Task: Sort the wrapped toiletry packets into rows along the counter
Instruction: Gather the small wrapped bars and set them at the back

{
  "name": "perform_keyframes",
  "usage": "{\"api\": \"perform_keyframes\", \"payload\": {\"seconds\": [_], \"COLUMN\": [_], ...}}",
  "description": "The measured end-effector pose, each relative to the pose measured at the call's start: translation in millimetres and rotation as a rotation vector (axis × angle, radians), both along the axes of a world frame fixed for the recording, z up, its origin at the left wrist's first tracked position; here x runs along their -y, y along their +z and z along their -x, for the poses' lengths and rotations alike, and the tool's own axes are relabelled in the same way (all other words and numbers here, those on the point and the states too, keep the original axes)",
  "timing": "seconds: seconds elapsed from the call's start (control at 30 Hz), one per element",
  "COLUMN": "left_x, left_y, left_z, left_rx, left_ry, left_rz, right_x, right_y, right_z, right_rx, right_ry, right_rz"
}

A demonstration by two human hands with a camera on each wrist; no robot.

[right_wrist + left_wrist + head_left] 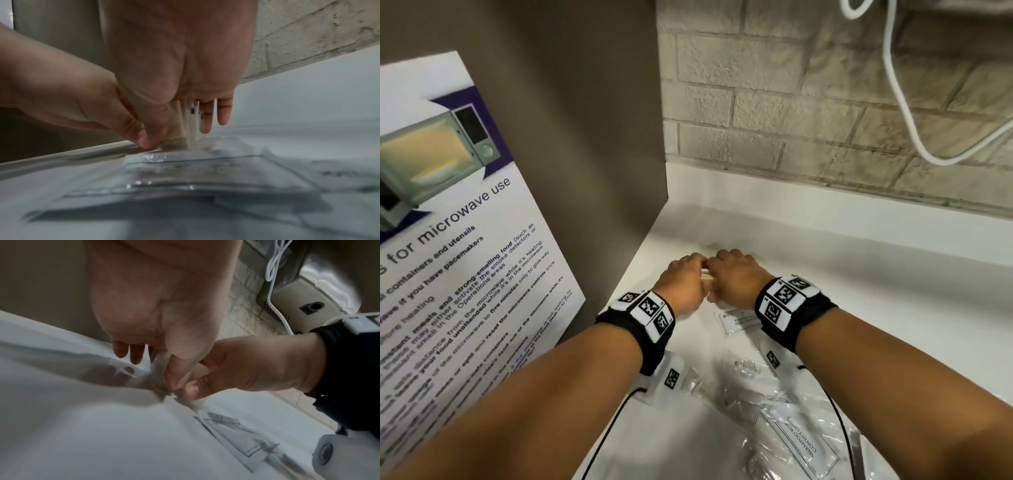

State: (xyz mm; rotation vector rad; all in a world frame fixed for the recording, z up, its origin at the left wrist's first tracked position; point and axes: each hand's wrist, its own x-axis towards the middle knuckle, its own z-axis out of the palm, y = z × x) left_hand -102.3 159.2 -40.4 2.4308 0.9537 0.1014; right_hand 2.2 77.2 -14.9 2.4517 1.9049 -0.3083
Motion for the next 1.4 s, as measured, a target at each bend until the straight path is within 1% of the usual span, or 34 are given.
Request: {"api": "perform_keyframes", "payload": {"seconds": [0.07,0.17,0.23,0.3,0.37,0.5,0.67,0.73,0.8,0.87,0.9,0.97,1.03,1.17,1.23,1.33,1.4], "left_x": [-0.9,-0.9,2.7,6.7,9.1,12.5,16.0,17.1,19.0,16.9,15.0,10.8,7.9,1.9,3.0,6.9,8.6], "left_y": [1.2,1.7,1.2,-0.3,-1.1,-0.3,0.1,0.9,4.6,8.7,10.4,12.0,10.7,9.4,7.9,3.7,4.7], "left_z": [-0.7,-1.8,-2.6,-4.0,-3.5,0.8,0.5,-0.8,-1.3,-1.0,-0.5,1.1,3.4,5.1,4.9,5.5,6.1], "left_rx": [0.017,0.018,0.023,0.002,-0.038,-0.131,-0.265,-0.309,-0.332,-0.292,-0.254,-0.203,-0.199,-0.07,-0.105,-0.126,-0.141], "left_ry": [0.004,-0.009,-0.013,-0.017,-0.032,-0.103,-0.137,-0.151,-0.178,-0.178,-0.159,-0.133,-0.11,-0.036,-0.057,-0.059,-0.087], "left_rz": [0.022,0.096,0.14,0.125,0.04,-0.228,-0.365,-0.369,-0.378,-0.39,-0.371,-0.281,-0.165,-0.022,-0.01,-0.06,-0.077], "right_x": [2.9,6.8,7.5,7.1,7.7,12.4,11.7,11.3,12.3,12.4,11.7,10.3,10.0,10.3,9.7,11.1,12.2], "right_y": [1.8,0.6,-0.5,-1.8,-1.9,-6.0,-7.9,-9.1,-12.0,-10.3,-7.9,-4.4,-5.5,-8.5,-8.7,-12.4,-12.3], "right_z": [-5.3,-12.4,-10.8,-8.2,-6.8,-4.5,-2.9,-1.4,1.0,0.9,-0.2,-3.0,-3.5,-2.8,-1.4,3.1,5.1], "right_rx": [-0.046,-0.2,-0.324,-0.356,-0.325,-0.212,-0.152,-0.143,-0.063,0.052,0.066,0.03,-0.018,-0.075,-0.095,-0.014,-0.011], "right_ry": [-0.081,-0.197,-0.21,-0.2,-0.183,-0.155,-0.141,-0.13,-0.079,-0.037,-0.033,-0.045,-0.064,-0.082,-0.088,-0.063,-0.046], "right_rz": [0.021,0.024,0.068,0.113,0.126,0.11,0.159,0.179,0.141,0.039,0.01,0.022,0.058,-0.01,-0.013,-0.033,-0.025]}}
